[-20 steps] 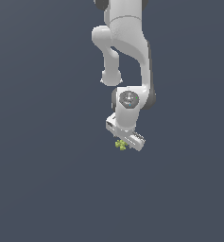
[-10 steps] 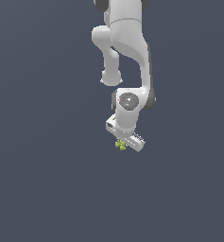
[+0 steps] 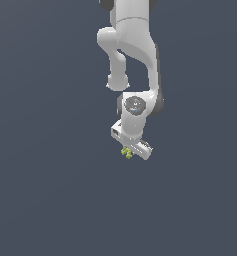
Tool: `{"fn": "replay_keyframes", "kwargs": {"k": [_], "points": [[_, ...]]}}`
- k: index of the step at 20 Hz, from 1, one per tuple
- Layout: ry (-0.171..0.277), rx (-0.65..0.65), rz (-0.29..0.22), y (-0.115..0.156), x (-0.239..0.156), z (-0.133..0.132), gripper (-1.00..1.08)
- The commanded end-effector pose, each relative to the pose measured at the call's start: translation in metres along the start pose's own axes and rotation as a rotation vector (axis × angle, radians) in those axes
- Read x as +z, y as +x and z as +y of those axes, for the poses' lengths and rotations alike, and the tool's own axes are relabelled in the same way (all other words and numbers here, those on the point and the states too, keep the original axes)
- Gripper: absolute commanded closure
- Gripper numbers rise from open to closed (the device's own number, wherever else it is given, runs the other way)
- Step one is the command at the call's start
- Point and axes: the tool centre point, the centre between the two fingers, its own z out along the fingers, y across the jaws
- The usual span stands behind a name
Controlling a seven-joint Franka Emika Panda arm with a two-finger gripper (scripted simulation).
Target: Pick up the object and move it to a goal position.
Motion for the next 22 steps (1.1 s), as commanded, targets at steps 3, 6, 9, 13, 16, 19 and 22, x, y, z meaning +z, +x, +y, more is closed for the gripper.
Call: {"fn": "replay_keyframes", "kwargs": {"k": [3, 6, 9, 13, 16, 19, 22], "points": [[0.001, 0.001, 0.001, 0.006, -0.015, 0.01, 1.08], [0.001, 0.001, 0.0, 0.012, -0.031, 0.02, 1.08], [0.001, 0.001, 0.0, 0.02, -0.053, 0.035, 1.08], [0.002, 0.001, 0.0, 0.033, -0.089, 0.058, 1.08], [0.002, 0.002, -0.001, 0.045, -0.12, 0.078, 1.08], [0.002, 0.002, -0.001, 0.056, -0.152, 0.099, 1.08], [0.002, 0.002, -0.001, 0.068, -0.183, 0.119, 1.08]]}}
